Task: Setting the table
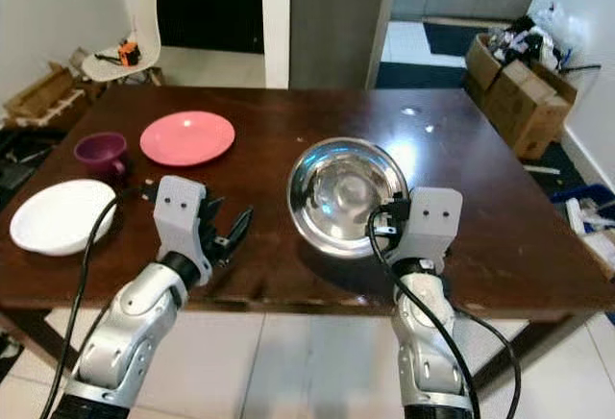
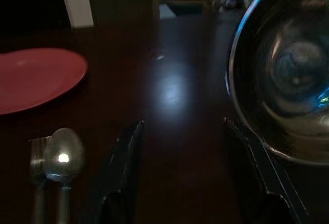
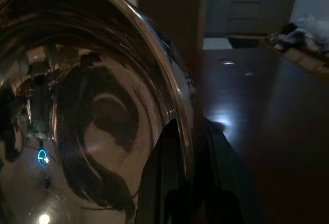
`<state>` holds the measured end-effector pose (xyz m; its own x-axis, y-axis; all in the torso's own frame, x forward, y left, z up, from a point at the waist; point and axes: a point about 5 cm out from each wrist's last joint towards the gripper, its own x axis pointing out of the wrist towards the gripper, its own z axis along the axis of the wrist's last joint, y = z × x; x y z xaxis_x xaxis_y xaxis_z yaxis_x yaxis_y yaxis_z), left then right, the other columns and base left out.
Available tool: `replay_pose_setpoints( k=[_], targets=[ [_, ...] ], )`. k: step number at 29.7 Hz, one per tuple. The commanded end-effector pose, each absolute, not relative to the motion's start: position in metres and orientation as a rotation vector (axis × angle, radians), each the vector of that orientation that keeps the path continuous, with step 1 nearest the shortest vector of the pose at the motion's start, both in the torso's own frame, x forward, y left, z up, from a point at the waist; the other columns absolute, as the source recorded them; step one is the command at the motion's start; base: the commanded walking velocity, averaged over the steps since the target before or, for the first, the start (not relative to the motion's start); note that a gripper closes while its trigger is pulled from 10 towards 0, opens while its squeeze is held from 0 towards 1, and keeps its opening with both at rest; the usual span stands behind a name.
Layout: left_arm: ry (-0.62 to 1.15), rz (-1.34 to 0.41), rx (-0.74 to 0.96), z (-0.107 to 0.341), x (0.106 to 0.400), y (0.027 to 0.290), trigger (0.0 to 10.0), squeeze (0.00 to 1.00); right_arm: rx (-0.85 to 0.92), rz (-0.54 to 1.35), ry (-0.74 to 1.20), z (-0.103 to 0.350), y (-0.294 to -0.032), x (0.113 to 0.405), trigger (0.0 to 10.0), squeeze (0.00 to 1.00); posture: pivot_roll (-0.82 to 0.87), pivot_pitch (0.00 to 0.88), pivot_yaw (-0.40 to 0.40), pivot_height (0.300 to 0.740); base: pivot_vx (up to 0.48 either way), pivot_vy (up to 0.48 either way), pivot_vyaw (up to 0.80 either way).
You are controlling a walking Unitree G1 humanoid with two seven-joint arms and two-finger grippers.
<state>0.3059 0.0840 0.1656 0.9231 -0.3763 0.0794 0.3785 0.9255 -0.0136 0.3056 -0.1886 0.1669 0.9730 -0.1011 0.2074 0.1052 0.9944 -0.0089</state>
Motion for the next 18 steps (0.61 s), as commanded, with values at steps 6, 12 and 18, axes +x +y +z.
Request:
replay_pose_setpoints(
  k=[6, 12, 18],
  targets=[
    [-0.068, -0.413, -0.024, 0.163, 0.305, 0.081, 10.0, 0.0, -0.021, -0.123, -0.214, 0.167, -0.194, 0.305, 10.0, 0.0, -0.1, 0.0, 0.109, 0.74, 0.48, 0.0, 0.0],
    [-0.106, -0.534, -0.05, 0.171, 0.296, 0.073, 10.0, 0.0, -0.043, -0.146, -0.213, 0.17, -0.205, 0.308, 10.0, 0.0, -0.09, 0.0, 0.111, 0.74, 0.246, 0.0, 0.0],
    [-0.142, -0.54, -0.059, 0.182, 0.291, 0.077, 10.0, 0.0, -0.022, -0.119, -0.168, 0.167, -0.212, 0.313, 10.0, 0.0, -0.09, 0.0, 0.115, 0.74, 0.0, 0.0, 0.0]
  ],
)
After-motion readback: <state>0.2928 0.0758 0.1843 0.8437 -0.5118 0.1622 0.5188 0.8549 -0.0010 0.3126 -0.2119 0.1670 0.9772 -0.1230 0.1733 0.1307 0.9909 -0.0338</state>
